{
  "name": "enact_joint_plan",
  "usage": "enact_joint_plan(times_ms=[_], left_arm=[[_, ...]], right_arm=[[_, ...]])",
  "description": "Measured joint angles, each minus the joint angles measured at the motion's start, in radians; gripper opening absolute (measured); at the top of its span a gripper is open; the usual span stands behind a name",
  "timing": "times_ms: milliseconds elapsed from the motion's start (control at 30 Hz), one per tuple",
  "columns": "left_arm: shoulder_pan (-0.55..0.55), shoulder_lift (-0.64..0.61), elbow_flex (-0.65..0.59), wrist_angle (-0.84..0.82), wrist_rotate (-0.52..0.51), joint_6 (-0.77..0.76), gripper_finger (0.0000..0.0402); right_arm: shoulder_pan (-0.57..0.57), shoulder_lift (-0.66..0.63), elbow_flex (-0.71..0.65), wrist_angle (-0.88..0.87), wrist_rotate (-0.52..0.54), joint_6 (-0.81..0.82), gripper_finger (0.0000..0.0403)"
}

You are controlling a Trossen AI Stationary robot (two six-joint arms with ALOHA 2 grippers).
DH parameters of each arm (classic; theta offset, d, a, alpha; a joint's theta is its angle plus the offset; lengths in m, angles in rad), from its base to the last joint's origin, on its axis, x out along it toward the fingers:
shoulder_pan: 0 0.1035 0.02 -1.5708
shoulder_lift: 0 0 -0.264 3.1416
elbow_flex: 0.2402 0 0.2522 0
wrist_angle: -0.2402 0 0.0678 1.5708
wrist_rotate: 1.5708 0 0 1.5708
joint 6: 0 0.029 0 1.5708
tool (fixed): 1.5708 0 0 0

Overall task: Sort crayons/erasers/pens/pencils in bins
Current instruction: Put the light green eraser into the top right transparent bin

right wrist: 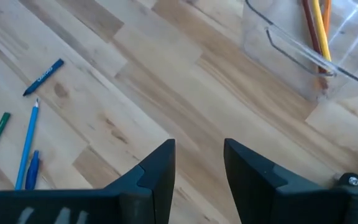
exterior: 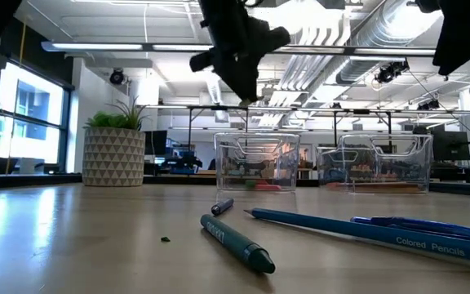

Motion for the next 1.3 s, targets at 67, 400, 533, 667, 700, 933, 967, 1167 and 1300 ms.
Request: enact_joint_plan(times_ms=[67, 400, 533, 667, 700, 933, 967, 1167, 1300], left_arm=[[0.033, -0.003, 0.0, 0.012, 0.009, 0.021, 0.0044], [0.203, 0.03, 0.0, 0.056, 0.16, 0.099, 0.0044], [0.244, 0.048, 0.0, 0.072, 0.219, 0.095, 0.0044], [0.267, 0.063, 0.0, 0.081, 0.255, 0.095, 0.0044], [0.274, 0.063, 0.0, 0.081, 0.273, 0.102, 0.0044], [0.332, 0.079, 0.0, 0.09, 0.381, 0.145, 0.0044], [0.339, 0.081, 0.001, 0.093, 0.398, 0.145, 0.0044], [0.368, 0.091, 0.001, 0.092, 0.477, 0.145, 0.005], [0.373, 0.094, 0.0, 0.091, 0.477, 0.145, 0.0079]], right_arm=[[0.0, 0.0, 0.0, 0.0, 0.021, 0.0, 0.0129], [-0.089, 0.0, 0.0, 0.0, 0.132, -0.071, 0.0129], [-0.166, 0.0, 0.0, 0.003, 0.123, -0.168, 0.0129], [-0.249, 0.0, 0.0, 0.034, 0.078, -0.302, 0.0129], [-0.27, 0.0, 0.0, 0.047, 0.063, -0.338, 0.0129], [-0.413, 0.0, 0.0, 0.188, -0.023, -0.597, 0.0129], [-0.432, 0.0, 0.0, 0.21, -0.03, -0.634, 0.0129], [-0.545, 0.0, 0.0, 0.317, -0.086, -0.84, 0.0129], [-0.617, 0.0, 0.0, 0.372, -0.139, -0.946, 0.0129]])
